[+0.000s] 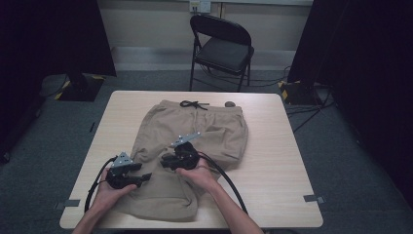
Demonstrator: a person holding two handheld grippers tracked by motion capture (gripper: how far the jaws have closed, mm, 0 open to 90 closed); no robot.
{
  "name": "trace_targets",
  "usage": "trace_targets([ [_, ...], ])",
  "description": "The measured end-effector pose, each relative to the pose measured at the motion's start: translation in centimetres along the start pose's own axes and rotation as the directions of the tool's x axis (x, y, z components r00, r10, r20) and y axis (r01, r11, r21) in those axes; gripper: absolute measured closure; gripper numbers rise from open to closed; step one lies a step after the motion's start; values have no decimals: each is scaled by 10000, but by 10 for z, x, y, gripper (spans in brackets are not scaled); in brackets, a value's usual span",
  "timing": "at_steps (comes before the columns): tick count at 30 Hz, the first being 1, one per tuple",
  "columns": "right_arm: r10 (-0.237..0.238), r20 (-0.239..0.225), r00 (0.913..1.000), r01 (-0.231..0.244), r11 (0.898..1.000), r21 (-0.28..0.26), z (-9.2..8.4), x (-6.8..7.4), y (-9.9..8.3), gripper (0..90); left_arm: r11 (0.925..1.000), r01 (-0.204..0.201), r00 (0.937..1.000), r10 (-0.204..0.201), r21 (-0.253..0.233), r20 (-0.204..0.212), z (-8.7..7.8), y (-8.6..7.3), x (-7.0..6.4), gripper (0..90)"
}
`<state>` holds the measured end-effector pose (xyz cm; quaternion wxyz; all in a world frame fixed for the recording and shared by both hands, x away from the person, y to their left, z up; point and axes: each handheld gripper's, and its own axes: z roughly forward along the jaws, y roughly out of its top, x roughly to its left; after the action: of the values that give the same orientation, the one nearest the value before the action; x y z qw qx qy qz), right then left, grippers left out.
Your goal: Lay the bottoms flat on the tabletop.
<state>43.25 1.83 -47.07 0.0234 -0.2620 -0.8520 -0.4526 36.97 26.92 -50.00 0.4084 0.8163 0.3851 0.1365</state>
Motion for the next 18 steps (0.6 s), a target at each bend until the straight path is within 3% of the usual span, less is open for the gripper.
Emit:
trace_targets([
  [2, -103, 170, 9998, 102, 9999, 55, 1, 1, -4, 627, 10000, 45, 10000, -45, 54, -8, -2, 1, -1, 399],
  [5, -5, 87, 10000, 9, 9988, -482, -13, 3, -5, 565, 9995, 73, 9999, -68, -324, 150, -8, 7, -4, 448],
  [6, -49, 94, 9999, 55, 9978, -659, -21, 5, -5, 567, 9977, 240, 9992, -219, -638, 332, -11, 12, -7, 472],
  [9, -150, 160, 9998, 168, 9931, -1158, -50, 9, -8, 602, 9920, 238, 9961, -129, -1242, 876, -18, 24, -16, 534],
  [11, -46, 251, 9997, 79, 9915, -1296, -66, 6, -16, 656, 9887, 342, 9905, -141, -1461, 1366, -19, 32, -23, 569],
  [14, 247, 436, 9987, -190, 9919, -1259, -81, 1, -32, 703, 9918, 233, 9835, -2, -1256, 1807, -10, 43, -31, 592],
  [16, 371, 650, 9972, -306, 9947, -986, -92, -1, -47, 707, 9923, 608, 9715, -339, -1083, 2347, -2, 49, -31, 570],
  [18, 402, 830, 9957, -336, 9963, -790, -98, -1, -58, 703, 9951, 387, 9799, -199, -911, 1987, 8, 56, -34, 542],
])
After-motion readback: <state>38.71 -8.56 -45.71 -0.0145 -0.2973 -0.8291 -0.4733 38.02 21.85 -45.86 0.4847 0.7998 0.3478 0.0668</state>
